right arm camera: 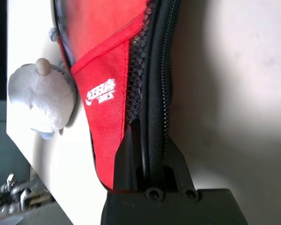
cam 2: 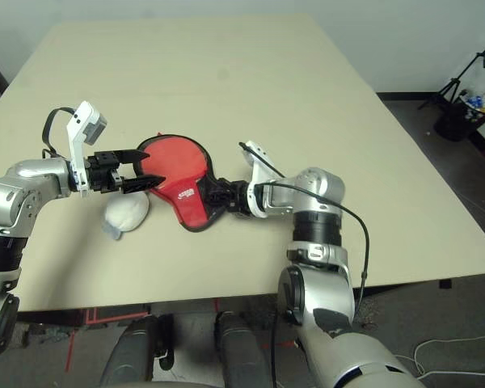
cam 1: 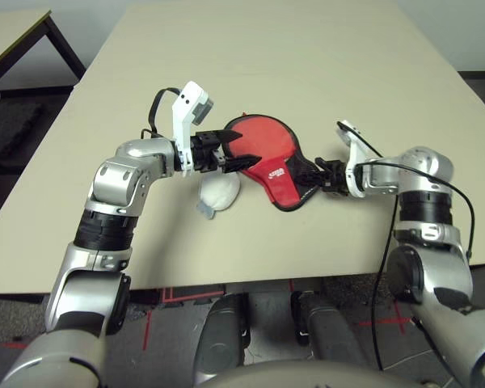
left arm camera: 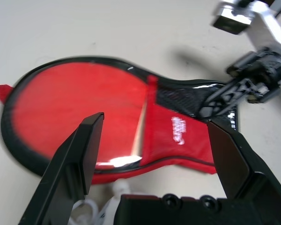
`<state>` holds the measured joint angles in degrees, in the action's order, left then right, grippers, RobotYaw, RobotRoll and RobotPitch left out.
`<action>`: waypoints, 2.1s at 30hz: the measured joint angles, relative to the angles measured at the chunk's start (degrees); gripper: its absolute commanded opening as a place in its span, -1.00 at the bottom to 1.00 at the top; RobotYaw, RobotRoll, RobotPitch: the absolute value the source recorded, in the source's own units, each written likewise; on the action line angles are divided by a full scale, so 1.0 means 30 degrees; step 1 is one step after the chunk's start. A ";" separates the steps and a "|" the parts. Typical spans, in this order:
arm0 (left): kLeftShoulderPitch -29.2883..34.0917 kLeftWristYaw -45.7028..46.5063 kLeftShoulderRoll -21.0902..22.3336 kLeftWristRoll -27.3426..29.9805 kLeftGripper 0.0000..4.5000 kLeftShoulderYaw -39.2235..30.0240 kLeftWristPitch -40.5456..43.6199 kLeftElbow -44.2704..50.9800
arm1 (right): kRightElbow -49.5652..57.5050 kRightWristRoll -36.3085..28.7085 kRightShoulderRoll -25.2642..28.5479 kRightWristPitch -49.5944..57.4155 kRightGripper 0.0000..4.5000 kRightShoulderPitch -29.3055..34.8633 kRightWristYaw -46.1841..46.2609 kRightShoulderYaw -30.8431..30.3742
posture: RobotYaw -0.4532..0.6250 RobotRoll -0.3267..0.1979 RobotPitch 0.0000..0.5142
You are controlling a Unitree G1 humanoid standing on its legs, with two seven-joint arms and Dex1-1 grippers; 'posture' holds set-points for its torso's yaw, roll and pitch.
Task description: Store the ping-pong paddle in its case and zip it.
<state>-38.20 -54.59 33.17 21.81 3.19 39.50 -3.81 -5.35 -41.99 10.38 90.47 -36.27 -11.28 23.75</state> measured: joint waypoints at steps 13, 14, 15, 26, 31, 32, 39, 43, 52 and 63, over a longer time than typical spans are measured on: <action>-0.1127 -0.0723 -0.0412 -0.0483 1.00 0.0741 -0.1007 -0.1871 | 0.8648 -2.2887 0.1890 -0.8746 -0.99 0.9729 2.0529 -0.3239 | -0.37 0.25 -0.36; -0.1177 -0.0808 -0.0450 -0.0488 1.00 0.0802 -0.1052 -0.1922 | 0.9208 -2.3191 0.1970 -0.9569 -0.99 1.0112 2.0942 -0.3715 | -0.38 0.25 -0.35; -0.1256 -0.0905 -0.0497 -0.0497 1.00 0.0853 -0.1089 -0.2005 | 0.9878 -2.3343 0.2141 -1.0467 -0.99 1.0529 2.1254 -0.4209 | -0.39 0.25 -0.35; -0.1538 -0.1340 -0.0591 -0.0591 1.00 0.0964 -0.1390 -0.2592 | 1.4367 -2.3506 0.3875 -1.6908 -0.99 1.3300 2.2792 -0.7775 | -0.43 0.25 -0.31; -0.1549 -0.1408 -0.0606 -0.0678 1.00 0.0970 -0.1409 -0.2628 | 1.5820 -2.3503 0.5221 -1.8977 -0.99 1.4448 2.2940 -0.9190 | -0.43 0.25 -0.31; -0.1548 -0.1410 -0.0606 -0.0681 1.00 0.0970 -0.1409 -0.2627 | 1.6021 -2.3504 0.5631 -1.9265 -0.99 1.4562 2.2857 -0.9404 | -0.43 0.25 -0.31; -0.1548 -0.1417 -0.0605 -0.0699 1.00 0.0969 -0.1409 -0.2627 | 1.5912 -2.3515 0.6874 -1.9886 -0.64 1.4345 2.1975 -0.9969 | -0.42 0.25 -0.32; -0.1548 -0.1428 -0.0599 -0.0727 1.00 0.0969 -0.1413 -0.2627 | 1.5106 -2.3518 0.9112 -1.8579 -0.04 1.4141 2.0180 -0.9873 | -0.43 0.25 -0.33; -0.1614 -0.1512 -0.0306 -0.0825 1.00 0.0937 -0.1469 -0.2865 | 1.2851 -2.3540 1.9226 -1.3167 0.97 1.1991 0.9741 -0.8312 | -0.45 0.25 -0.35; -0.3321 -0.2392 0.0661 -0.1609 1.00 0.1254 -0.1586 -0.4955 | 0.7998 -1.4972 1.4968 -0.7103 0.97 -0.2410 0.4039 -1.4500 | -0.41 0.25 -0.35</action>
<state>-48.16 -61.76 35.15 16.99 6.95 34.74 -18.68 18.65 -86.90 55.28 69.17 -43.50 0.84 -19.75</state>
